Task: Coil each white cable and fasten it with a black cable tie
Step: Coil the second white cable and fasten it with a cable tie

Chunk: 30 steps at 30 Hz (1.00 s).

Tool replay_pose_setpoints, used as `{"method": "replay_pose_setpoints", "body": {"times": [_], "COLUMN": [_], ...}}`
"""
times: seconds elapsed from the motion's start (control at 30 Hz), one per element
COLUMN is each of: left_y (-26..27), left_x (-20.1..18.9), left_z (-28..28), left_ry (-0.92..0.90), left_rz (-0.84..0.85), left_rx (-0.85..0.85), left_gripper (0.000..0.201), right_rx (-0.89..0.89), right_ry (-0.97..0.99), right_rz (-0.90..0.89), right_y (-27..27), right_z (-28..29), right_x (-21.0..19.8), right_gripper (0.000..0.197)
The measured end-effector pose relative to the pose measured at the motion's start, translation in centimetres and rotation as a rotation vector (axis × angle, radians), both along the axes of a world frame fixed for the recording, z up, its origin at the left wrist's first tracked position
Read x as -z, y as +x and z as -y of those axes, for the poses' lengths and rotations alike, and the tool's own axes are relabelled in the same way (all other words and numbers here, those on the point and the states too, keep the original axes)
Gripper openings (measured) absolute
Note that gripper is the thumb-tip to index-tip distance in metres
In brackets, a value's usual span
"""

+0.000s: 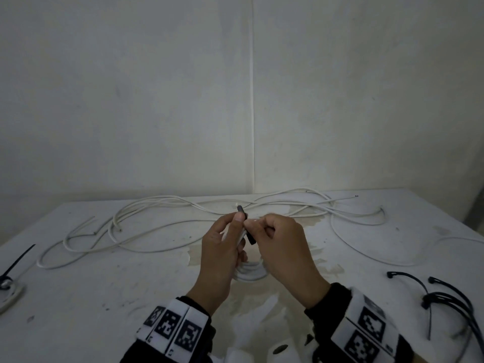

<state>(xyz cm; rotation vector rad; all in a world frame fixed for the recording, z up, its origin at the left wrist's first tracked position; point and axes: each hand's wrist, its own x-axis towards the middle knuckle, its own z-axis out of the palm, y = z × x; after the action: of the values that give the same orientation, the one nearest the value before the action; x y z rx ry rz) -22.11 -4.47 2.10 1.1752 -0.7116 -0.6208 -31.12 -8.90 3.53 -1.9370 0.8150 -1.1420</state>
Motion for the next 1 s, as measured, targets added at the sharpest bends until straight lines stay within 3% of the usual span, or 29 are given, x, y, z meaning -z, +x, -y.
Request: {"method": "replay_pose_setpoints", "body": {"times": [0.17,0.33,0.53,0.67,0.9,1.0], "left_y": [0.5,0.5,0.7,0.7,0.2,0.5], "left_x": [-0.4,-0.3,-0.3,-0.7,-0.6,-0.7], "left_z": [-0.1,-0.2,-0.7,-1.0,-1.2,-1.4], "left_ry": [-0.039,-0.028,0.038,0.068,0.072,0.068], "left_rz": [-0.042,-0.012,0.124,0.177,0.22,0.237], "left_rx": [-0.036,-0.012,0.059,0.084,0.092,0.08], "left_gripper": [0.015,0.017,0.017,0.014,0.017,0.017], "right_rx": [-0.107,-0.088,-0.238,-0.23,-0.122,-0.199], "right_ry": [-0.052,-0.053,0.069,0.005,0.066,0.102], "right_rz": [-0.029,0.123,-0.065,-0.13,0.056,-0.017], "right_y": [-0.4,-1.0,-1.1,-0.9,-0.4,-0.3], "right_z": [-0.2,0.0,2.1,2.2,3.0,2.9], "right_x": [-0.2,-1.0,-2.4,-2.8,-4.2,-3.7], "right_gripper": [0.012,0.016,0.015,0.019,0.02,0.019]}}
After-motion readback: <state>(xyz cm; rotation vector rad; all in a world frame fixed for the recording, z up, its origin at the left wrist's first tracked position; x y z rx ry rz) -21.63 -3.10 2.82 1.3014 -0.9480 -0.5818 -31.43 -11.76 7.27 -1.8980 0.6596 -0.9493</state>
